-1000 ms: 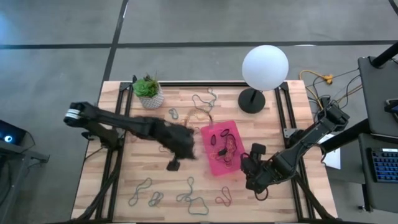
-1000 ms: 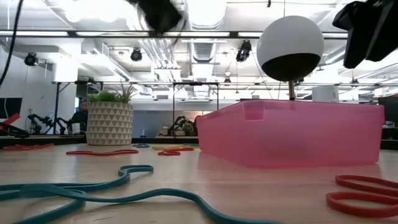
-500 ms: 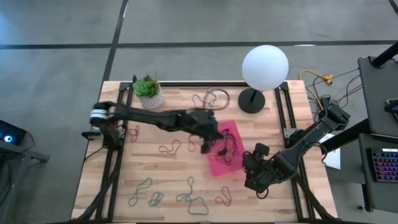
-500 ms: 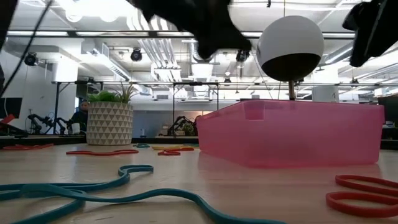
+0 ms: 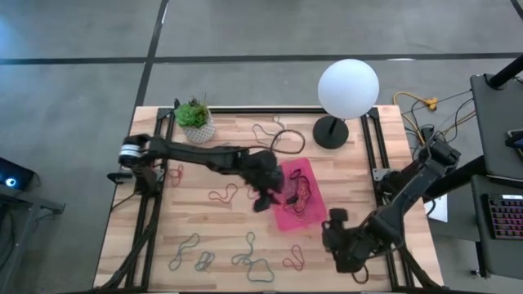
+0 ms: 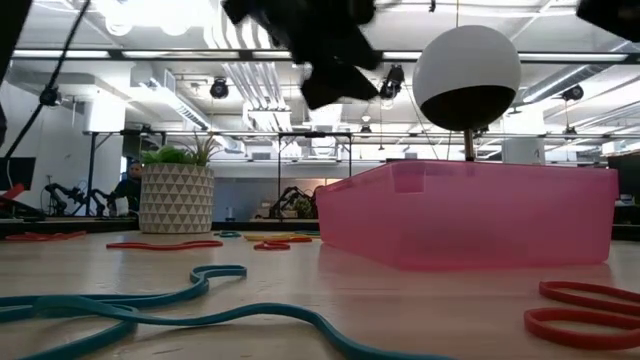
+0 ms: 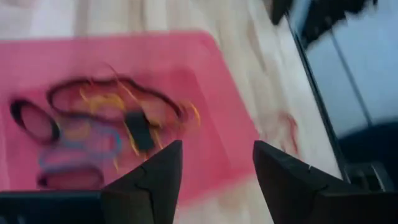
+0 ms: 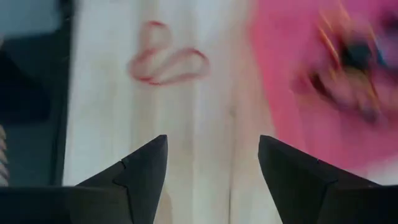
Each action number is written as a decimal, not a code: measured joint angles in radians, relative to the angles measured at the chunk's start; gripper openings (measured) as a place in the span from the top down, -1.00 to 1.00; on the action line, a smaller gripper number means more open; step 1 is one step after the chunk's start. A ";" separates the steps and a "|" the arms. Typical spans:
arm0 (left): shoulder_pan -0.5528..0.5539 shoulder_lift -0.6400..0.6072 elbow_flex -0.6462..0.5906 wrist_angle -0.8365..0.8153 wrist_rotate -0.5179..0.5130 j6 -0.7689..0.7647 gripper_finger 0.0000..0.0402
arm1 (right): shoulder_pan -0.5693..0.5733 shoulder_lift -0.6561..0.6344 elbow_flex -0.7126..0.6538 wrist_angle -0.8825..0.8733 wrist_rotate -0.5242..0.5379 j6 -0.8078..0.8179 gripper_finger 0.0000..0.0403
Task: Pick and place rubber bands into bin
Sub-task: Put the red rubber band into the pink bin
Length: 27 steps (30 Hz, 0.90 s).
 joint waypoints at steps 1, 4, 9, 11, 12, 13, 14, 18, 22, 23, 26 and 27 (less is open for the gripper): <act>-0.018 -0.026 -0.009 -0.038 -0.026 0.005 0.10 | 0.000 0.012 -0.001 0.034 -0.001 -0.080 -0.18; -0.084 -0.094 -0.055 -0.138 -0.102 -0.002 0.12 | -0.011 0.066 -0.001 0.124 0.000 -0.263 -0.18; -0.225 -0.201 -0.129 -0.131 -0.222 -0.124 0.21 | -0.021 0.178 -0.002 0.243 -0.059 -0.523 -0.18; -0.277 -0.223 -0.147 -0.135 -0.270 -0.192 0.25 | -0.020 0.225 0.010 0.265 -0.117 -0.594 -0.18; -0.301 -0.229 -0.155 -0.136 -0.296 -0.226 0.26 | -0.018 0.246 0.018 0.263 -0.130 -0.621 -0.18; -0.323 -0.235 -0.162 -0.130 -0.321 -0.260 0.28 | -0.018 0.268 0.027 0.255 -0.131 -0.638 -0.18; -0.344 -0.242 -0.168 -0.126 -0.342 -0.291 0.30 | -0.018 0.285 0.040 0.258 -0.131 -0.651 -0.18; -0.417 -0.251 -0.185 -0.122 -0.399 -0.407 0.34 | -0.021 0.346 0.095 0.266 -0.127 -0.687 -0.16; -0.466 -0.243 -0.193 -0.123 -0.451 -0.476 0.36 | -0.024 0.407 0.136 0.270 -0.148 -0.721 -0.14; -0.474 -0.242 -0.193 -0.125 -0.467 -0.492 0.36 | -0.026 0.422 0.142 0.268 -0.175 -0.729 -0.14; -0.490 -0.241 -0.193 -0.113 -0.491 -0.526 0.36 | -0.028 0.467 0.176 0.272 -0.226 -0.747 -0.13; -0.491 -0.241 -0.193 -0.101 -0.494 -0.528 0.36 | -0.028 0.476 0.185 0.268 -0.225 -0.748 -0.13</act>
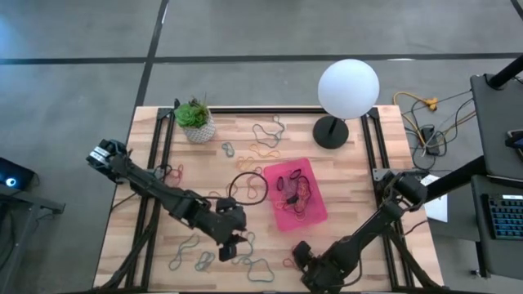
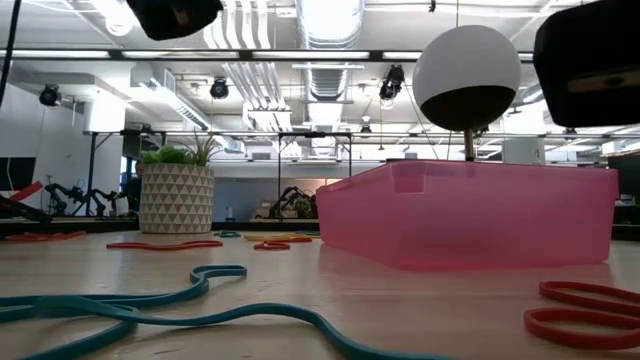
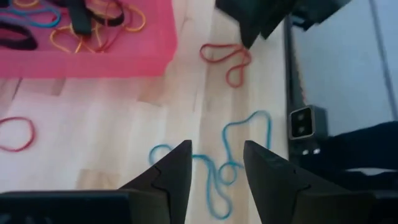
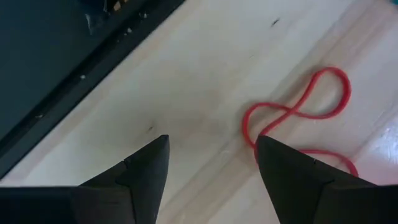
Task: Pick and place rubber bands into bin
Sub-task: Put the red rubber band into the pink bin
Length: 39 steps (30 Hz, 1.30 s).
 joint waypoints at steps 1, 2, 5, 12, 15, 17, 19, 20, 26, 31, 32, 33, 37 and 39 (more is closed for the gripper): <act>-0.002 0.000 0.000 0.019 -0.001 0.000 0.36 | -0.002 0.007 0.009 -0.005 0.001 0.000 -0.13; -0.003 0.000 0.000 0.038 -0.002 0.000 0.36 | -0.007 0.013 0.020 -0.003 0.000 -0.001 -0.13; -0.004 0.000 0.000 0.099 -0.016 0.001 0.36 | -0.021 0.013 0.035 -0.006 0.002 0.002 -0.13; -0.003 0.000 -0.001 0.138 -0.031 0.002 0.36 | -0.059 0.004 0.029 -0.007 -0.009 0.000 -0.13; -0.003 0.000 -0.001 0.138 -0.039 0.002 0.36 | -0.094 0.012 0.016 0.001 -0.068 0.003 -0.10; -0.003 0.000 -0.001 0.137 -0.039 0.002 0.36 | -0.118 0.019 0.010 0.000 -0.112 0.020 -0.07; -0.003 0.000 -0.001 0.137 -0.039 0.002 0.36 | -0.138 0.026 0.010 0.001 -0.152 0.024 -0.02; -0.003 0.000 -0.001 0.137 -0.039 0.002 0.36 | -0.145 0.027 0.009 0.002 -0.159 0.024 0.02; -0.003 0.000 -0.001 0.133 -0.039 0.002 0.36 | -0.156 0.054 0.009 0.001 -0.163 0.026 0.27; -0.004 0.001 -0.001 0.125 -0.038 0.003 0.36 | -0.156 0.066 0.008 0.001 -0.129 0.095 0.58; -0.004 0.001 -0.001 0.125 -0.038 0.006 0.36 | -0.156 0.066 0.008 0.001 -0.109 0.112 0.65; -0.004 0.001 -0.001 0.121 -0.038 0.010 0.36 | -0.155 0.066 0.008 0.001 -0.090 0.127 0.72; -0.004 0.001 -0.002 0.119 -0.038 0.012 0.36 | -0.170 0.062 0.018 -0.010 -0.066 0.195 0.93; -0.003 0.001 -0.002 0.119 -0.037 0.025 0.36 | -0.178 0.049 0.026 -0.017 -0.068 0.234 0.95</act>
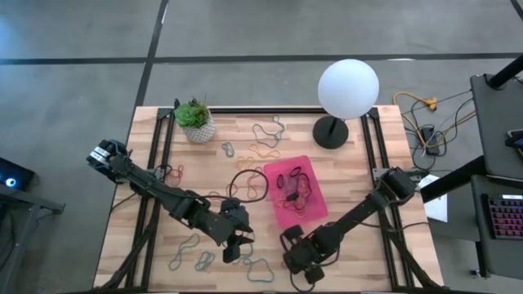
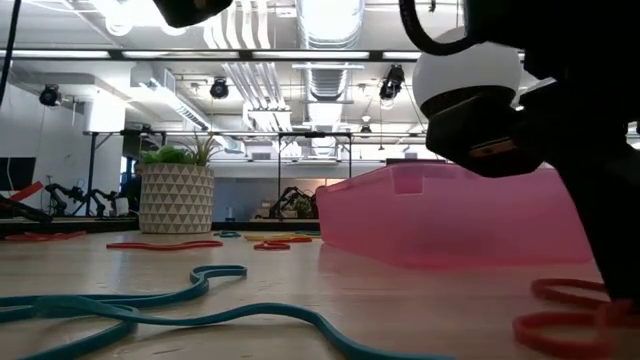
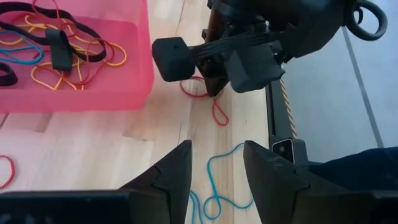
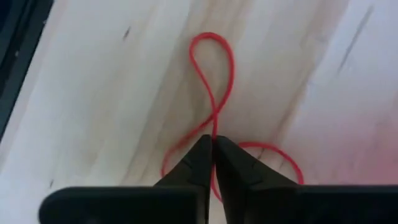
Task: Pick and place rubber bands into bin
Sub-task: Put the red rubber band into the pink bin
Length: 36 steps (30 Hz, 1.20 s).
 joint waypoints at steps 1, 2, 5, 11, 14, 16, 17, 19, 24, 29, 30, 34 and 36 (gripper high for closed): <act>0.000 0.000 0.000 0.000 0.000 0.006 0.36 | -0.002 -0.008 0.002 -0.006 0.004 0.015 0.95; 0.000 0.000 0.000 0.000 0.000 0.010 0.36 | -0.003 -0.017 0.002 -0.011 0.011 0.033 0.96; 0.000 0.000 0.000 0.001 0.000 0.012 0.36 | -0.007 -0.063 0.009 -0.045 0.064 0.089 0.96; 0.000 0.000 0.000 0.001 0.000 0.016 0.36 | -0.004 -0.250 0.016 -0.104 0.213 0.225 0.96; 0.001 0.000 -0.001 0.003 0.000 0.037 0.36 | -0.006 -0.360 0.016 -0.149 0.355 0.312 0.96; 0.001 0.000 -0.001 0.004 -0.001 0.038 0.36 | -0.012 -0.434 0.018 -0.213 0.487 0.384 0.96; 0.001 0.000 -0.001 0.006 -0.001 0.037 0.36 | -0.021 -0.463 0.018 -0.257 0.547 0.429 0.96; 0.001 0.000 -0.001 0.012 -0.003 0.037 0.36 | -0.047 -0.511 0.018 -0.351 0.642 0.519 0.96; 0.001 0.000 -0.001 0.012 -0.007 0.037 0.36 | -0.180 -0.577 0.016 -0.434 0.705 0.592 0.96; 0.001 0.000 -0.001 0.011 -0.015 0.035 0.36 | -0.271 -0.555 0.009 -0.391 0.619 0.486 0.95; 0.001 0.000 -0.001 0.010 -0.031 0.029 0.36 | -0.276 -0.545 0.009 -0.393 0.618 0.466 0.93; 0.001 0.000 -0.001 -0.004 -0.091 0.004 0.33 | -0.277 -0.498 0.006 -0.394 0.599 0.396 0.76; 0.001 0.000 -0.001 -0.030 -0.113 -0.028 0.29 | -0.275 -0.475 0.006 -0.399 0.579 0.388 0.62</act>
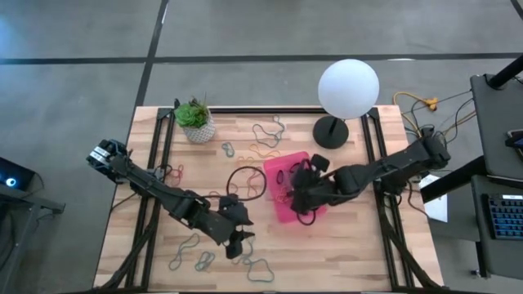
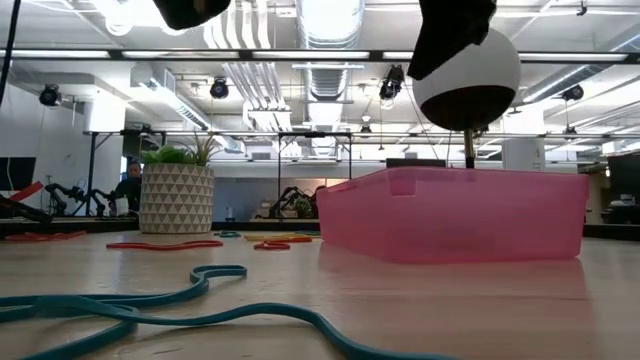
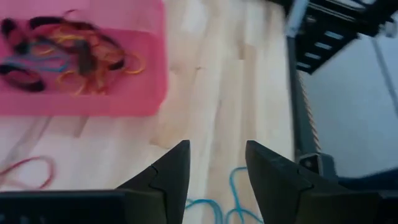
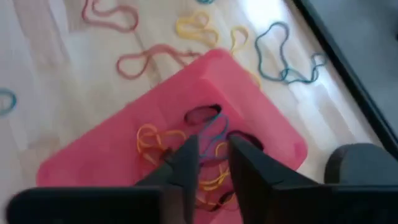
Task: Pick and place rubber bands into bin
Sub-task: Put the red rubber band into the pink bin
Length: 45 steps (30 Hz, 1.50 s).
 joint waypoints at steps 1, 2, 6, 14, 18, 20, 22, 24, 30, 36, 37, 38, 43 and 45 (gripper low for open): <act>0.000 0.000 0.000 -0.016 0.000 -0.032 0.27 | 0.002 0.011 0.000 -0.009 -0.005 0.001 0.54; 0.000 0.000 0.000 -0.030 -0.002 -0.061 0.24 | 0.002 0.021 0.000 -0.026 -0.006 0.005 0.45; 0.003 -0.002 0.000 -0.100 -0.002 -0.106 0.17 | 0.021 0.040 0.000 -0.107 -0.005 0.021 0.16; 0.130 -0.028 0.006 -0.311 0.125 -0.092 0.16 | 0.161 -0.012 0.001 -0.140 -0.070 0.027 -0.09; 0.267 -0.023 -0.007 -0.450 0.168 -0.043 0.16 | 0.195 -0.013 -0.002 -0.215 -0.204 0.195 -0.09; 0.341 -0.012 -0.015 -0.468 0.175 -0.013 0.16 | 0.207 -0.012 -0.007 -0.239 -0.226 0.268 -0.09; 0.407 -0.010 -0.043 -0.497 0.212 0.027 0.16 | 0.220 -0.009 -0.018 -0.250 -0.228 0.322 -0.09; 0.459 -0.007 -0.081 -0.481 0.261 0.062 0.16 | 0.230 -0.009 -0.025 -0.252 -0.231 0.358 -0.09; 0.542 0.017 -0.262 -0.460 0.310 0.032 0.16 | 0.239 -0.009 -0.033 -0.252 -0.231 0.406 -0.09; 0.537 0.037 -0.372 -0.295 0.336 -0.022 0.16 | 0.226 -0.009 -0.046 -0.249 -0.223 0.396 -0.09; 0.532 0.039 -0.374 -0.277 0.340 -0.022 0.16 | 0.223 -0.009 -0.049 -0.250 -0.223 0.394 -0.09; 0.527 0.042 -0.374 -0.256 0.341 -0.021 0.16 | 0.218 -0.009 -0.050 -0.250 -0.223 0.392 -0.09; 0.501 0.040 -0.375 -0.242 0.287 0.058 0.16 | 0.192 -0.009 -0.050 -0.248 -0.224 0.371 -0.09; 0.489 0.050 -0.375 -0.246 0.283 0.122 0.16 | 0.184 -0.009 -0.050 -0.248 -0.224 0.365 -0.09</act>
